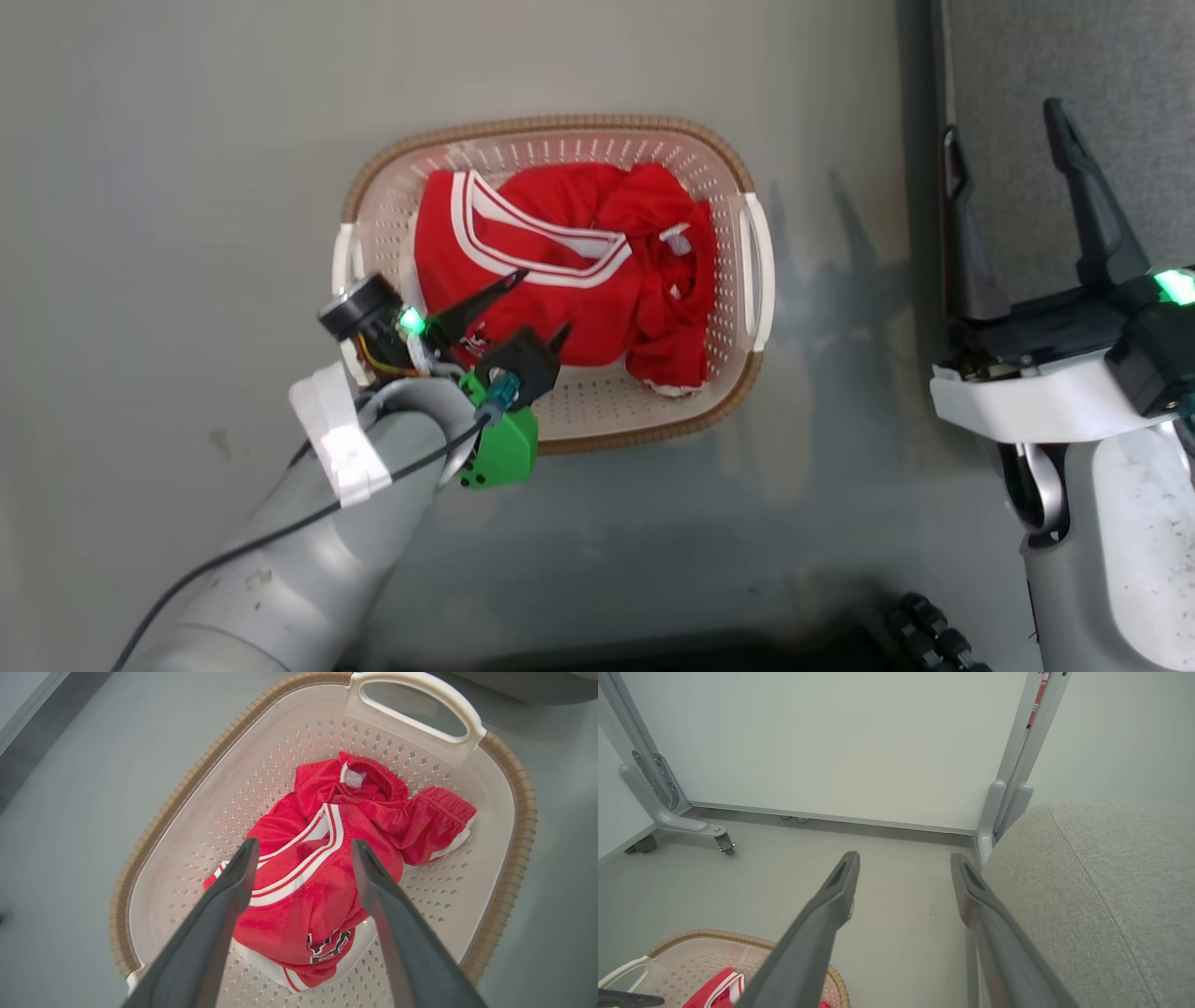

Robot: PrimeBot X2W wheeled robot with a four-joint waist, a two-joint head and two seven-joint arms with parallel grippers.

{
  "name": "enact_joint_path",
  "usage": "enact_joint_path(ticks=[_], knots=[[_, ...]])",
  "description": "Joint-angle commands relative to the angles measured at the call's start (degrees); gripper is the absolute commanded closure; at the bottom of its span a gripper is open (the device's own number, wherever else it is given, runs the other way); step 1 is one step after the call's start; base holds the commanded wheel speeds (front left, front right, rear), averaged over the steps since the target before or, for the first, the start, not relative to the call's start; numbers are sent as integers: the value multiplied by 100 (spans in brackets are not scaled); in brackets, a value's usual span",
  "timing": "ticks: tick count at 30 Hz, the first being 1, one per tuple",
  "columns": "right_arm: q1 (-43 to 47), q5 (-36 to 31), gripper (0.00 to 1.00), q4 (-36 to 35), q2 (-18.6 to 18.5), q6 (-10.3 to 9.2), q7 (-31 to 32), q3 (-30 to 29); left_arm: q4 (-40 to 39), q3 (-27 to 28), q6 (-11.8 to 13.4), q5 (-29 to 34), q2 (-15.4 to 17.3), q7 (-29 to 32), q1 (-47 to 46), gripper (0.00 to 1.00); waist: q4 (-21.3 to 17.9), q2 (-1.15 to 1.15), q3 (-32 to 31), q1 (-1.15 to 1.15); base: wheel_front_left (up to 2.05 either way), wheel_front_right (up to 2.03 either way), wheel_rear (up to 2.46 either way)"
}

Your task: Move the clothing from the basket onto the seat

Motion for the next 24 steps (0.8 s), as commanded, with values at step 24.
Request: enact_joint_path(ticks=[24], knots=[[-523,481,0,-283,-20,-2,-28,-61,2007,-2031,254,-451,-164,186,-2230,0,-377,0,2074,-1,0,0,0]])
